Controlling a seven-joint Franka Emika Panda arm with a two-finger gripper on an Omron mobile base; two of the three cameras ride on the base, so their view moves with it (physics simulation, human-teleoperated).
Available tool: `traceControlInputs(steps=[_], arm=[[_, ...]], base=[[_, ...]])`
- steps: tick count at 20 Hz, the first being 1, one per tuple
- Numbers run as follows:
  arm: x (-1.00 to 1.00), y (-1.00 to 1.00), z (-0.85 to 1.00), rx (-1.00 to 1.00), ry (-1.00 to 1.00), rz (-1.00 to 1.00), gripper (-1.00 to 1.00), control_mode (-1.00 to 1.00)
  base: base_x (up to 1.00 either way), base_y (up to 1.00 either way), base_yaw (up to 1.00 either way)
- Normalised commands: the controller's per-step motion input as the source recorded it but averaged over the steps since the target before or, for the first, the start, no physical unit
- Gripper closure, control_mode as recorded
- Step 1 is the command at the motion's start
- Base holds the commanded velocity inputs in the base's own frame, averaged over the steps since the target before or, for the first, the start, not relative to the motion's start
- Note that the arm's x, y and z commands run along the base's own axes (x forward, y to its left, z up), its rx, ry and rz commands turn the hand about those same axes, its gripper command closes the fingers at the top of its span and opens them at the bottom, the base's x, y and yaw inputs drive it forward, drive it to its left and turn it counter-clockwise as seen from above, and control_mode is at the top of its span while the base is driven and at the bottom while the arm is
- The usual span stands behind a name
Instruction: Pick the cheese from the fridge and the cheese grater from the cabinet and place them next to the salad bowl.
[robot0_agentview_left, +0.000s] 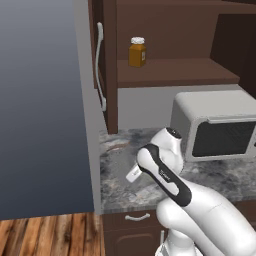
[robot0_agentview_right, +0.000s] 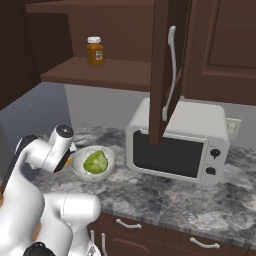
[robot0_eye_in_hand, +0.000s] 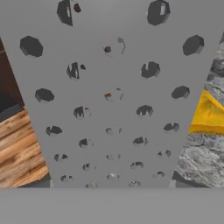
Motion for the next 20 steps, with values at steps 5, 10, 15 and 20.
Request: traceControlInputs(steps=[5, 10, 15, 20], arm=[[0.09, 0.05, -0.33, -0.10, -0.01, 0.00, 1.00, -1.00], [0.05, 0.00, -0.38, -0.06, 0.00, 0.00, 1.00, -1.00], [0.07, 0.00, -0.35, 0.00, -0.02, 0.00, 1.00, -1.00], [0.05, -0.05, -0.39, 0.00, -0.04, 0.00, 1.00, -1.00]], base=[[0.00, 0.00, 0.00], [0.00, 0.00, 0.00], [0.00, 0.00, 0.00], [0.00, 0.00, 0.00]])
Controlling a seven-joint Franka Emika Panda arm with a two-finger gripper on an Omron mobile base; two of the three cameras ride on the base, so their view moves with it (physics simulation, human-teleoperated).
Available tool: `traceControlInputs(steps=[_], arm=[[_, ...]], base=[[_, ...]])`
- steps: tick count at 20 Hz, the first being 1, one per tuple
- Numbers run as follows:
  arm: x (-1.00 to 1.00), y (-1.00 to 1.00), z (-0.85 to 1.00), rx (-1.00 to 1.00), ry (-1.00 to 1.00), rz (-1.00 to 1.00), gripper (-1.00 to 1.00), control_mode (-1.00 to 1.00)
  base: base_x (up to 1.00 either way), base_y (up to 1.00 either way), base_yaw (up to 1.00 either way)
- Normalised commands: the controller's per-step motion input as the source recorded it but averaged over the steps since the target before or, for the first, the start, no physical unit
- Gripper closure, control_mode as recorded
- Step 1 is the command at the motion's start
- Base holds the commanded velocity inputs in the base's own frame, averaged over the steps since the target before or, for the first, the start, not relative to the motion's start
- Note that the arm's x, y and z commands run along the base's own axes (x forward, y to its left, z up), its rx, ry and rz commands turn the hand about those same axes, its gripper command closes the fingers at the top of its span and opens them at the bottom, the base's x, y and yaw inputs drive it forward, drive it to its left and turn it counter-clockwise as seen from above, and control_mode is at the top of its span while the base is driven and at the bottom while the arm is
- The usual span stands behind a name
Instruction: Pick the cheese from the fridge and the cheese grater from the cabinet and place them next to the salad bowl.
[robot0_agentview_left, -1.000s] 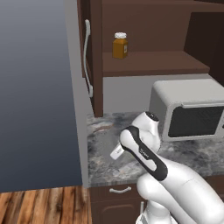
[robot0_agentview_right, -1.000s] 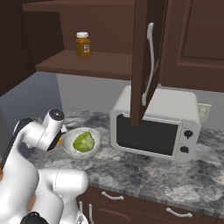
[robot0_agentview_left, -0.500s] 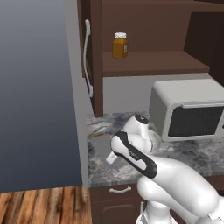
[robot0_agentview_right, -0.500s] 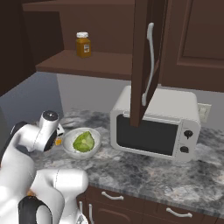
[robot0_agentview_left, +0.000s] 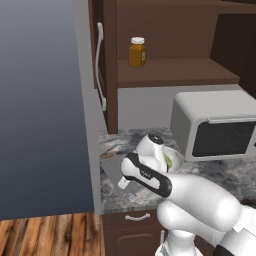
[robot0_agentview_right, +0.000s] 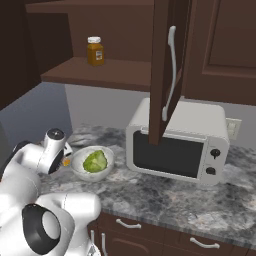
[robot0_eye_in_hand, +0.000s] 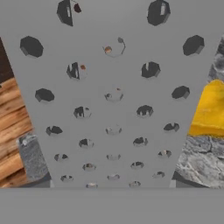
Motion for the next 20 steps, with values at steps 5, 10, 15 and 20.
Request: traceControlInputs(steps=[5, 10, 15, 20], arm=[[0.01, -0.16, -0.40, 0.00, -0.04, 0.00, 1.00, -1.00], [-0.03, -0.11, -0.30, 0.00, -0.04, 0.00, 1.00, -1.00], [-0.10, -0.08, -0.07, 0.00, -0.05, 0.00, 1.00, -1.00], [-0.21, 0.00, 0.00, 0.01, -0.03, -0.11, 1.00, -1.00]], base=[[0.00, 0.00, 0.00], [0.00, 0.00, 0.00], [0.00, 0.00, 0.00], [0.00, 0.00, 0.00]])
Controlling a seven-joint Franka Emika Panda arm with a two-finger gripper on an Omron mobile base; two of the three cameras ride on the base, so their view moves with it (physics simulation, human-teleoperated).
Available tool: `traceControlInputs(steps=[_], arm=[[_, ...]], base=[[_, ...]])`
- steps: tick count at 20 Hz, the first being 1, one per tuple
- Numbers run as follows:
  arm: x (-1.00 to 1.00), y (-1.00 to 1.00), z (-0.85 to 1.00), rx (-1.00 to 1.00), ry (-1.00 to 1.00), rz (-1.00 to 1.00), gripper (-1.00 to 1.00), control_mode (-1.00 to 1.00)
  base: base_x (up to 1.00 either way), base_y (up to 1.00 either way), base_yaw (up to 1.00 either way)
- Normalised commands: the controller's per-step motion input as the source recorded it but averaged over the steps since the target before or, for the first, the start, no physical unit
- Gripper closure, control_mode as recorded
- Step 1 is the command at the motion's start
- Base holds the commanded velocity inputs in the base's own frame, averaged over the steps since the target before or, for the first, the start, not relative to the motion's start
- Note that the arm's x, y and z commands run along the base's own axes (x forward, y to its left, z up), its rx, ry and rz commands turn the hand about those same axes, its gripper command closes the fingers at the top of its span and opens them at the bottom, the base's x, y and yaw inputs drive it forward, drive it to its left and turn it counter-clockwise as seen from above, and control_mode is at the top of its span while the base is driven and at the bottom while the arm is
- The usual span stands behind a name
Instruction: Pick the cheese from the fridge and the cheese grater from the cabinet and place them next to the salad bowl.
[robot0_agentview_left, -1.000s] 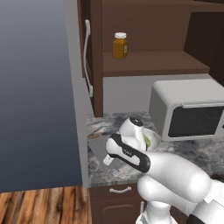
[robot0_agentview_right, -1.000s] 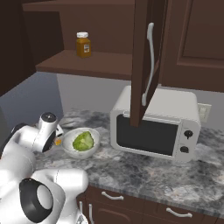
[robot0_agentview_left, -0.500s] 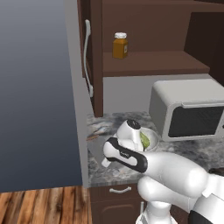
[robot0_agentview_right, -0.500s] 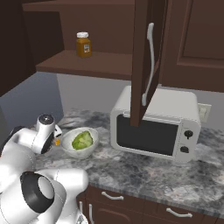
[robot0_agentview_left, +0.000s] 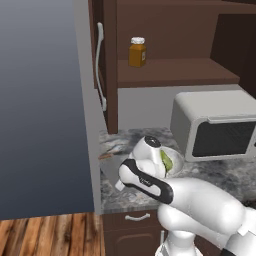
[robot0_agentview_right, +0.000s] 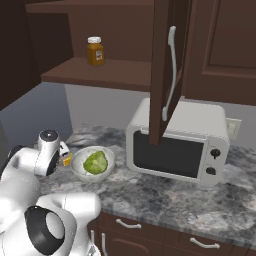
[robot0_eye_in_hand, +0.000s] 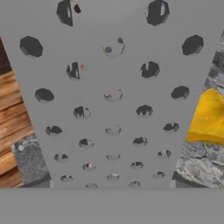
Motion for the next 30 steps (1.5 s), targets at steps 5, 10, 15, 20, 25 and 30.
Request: traceControlInputs(steps=[5, 10, 15, 20, 25, 30], arm=[[-0.31, 0.00, -0.14, 0.03, -0.03, -0.20, 1.00, -1.00], [-0.28, 0.00, -0.20, 0.01, -0.14, -0.20, 1.00, -1.00], [-0.21, -0.02, -0.22, 0.01, -0.11, -0.29, 1.00, -1.00], [-0.08, -0.07, -0.13, 0.00, -0.07, -0.42, 1.00, -1.00], [-0.02, -0.06, -0.08, 0.00, -0.12, -0.47, 1.00, -1.00], [0.06, -0.01, -0.18, 0.00, -0.09, -0.45, 1.00, -1.00]], base=[[0.00, 0.00, 0.00], [0.00, 0.00, 0.00], [0.00, 0.00, 0.00], [0.00, 0.00, 0.00], [0.00, 0.00, 0.00], [0.00, 0.00, 0.00]])
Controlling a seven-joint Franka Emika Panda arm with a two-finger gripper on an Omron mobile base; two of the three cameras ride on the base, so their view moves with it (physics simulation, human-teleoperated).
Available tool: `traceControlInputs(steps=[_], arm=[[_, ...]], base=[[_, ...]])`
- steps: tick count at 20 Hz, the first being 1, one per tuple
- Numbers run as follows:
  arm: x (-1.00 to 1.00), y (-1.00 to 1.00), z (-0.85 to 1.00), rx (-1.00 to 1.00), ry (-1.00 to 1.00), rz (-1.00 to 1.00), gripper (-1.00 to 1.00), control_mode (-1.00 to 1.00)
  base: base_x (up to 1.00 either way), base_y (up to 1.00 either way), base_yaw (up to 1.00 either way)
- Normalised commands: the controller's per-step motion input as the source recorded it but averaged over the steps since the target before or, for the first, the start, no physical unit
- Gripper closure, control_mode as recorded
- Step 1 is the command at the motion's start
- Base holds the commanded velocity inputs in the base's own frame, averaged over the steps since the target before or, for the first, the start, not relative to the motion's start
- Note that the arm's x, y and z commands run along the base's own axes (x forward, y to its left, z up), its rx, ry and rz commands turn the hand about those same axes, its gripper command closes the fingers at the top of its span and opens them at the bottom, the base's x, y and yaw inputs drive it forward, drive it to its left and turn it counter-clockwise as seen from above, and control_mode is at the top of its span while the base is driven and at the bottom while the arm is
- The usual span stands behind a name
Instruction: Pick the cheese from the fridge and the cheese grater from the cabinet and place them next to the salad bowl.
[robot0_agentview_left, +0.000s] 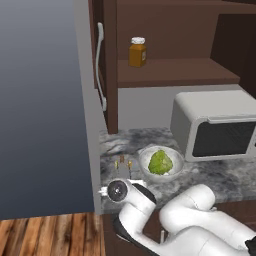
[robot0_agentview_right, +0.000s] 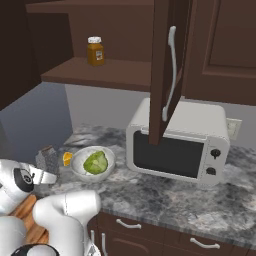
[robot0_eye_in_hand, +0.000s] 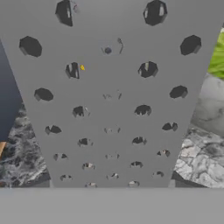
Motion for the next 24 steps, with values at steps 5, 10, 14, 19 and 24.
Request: traceControlInputs(steps=[5, 10, 14, 19, 24], arm=[[0.21, 0.00, -0.15, 0.00, -0.08, -0.38, 1.00, -1.00], [0.20, -0.01, -0.06, 0.00, -0.05, -0.34, 1.00, -1.00], [0.25, -0.12, -0.19, -0.01, -0.03, -0.30, 1.00, -1.00], [0.20, -0.17, -0.21, 0.00, -0.05, -0.25, 1.00, -1.00], [0.23, -0.21, -0.13, 0.00, -0.01, -0.20, 1.00, -1.00]], base=[[0.00, 0.00, 0.00], [0.00, 0.00, 0.00], [0.00, 0.00, 0.00], [0.00, 0.00, 0.00], [0.00, 0.00, 0.00]])
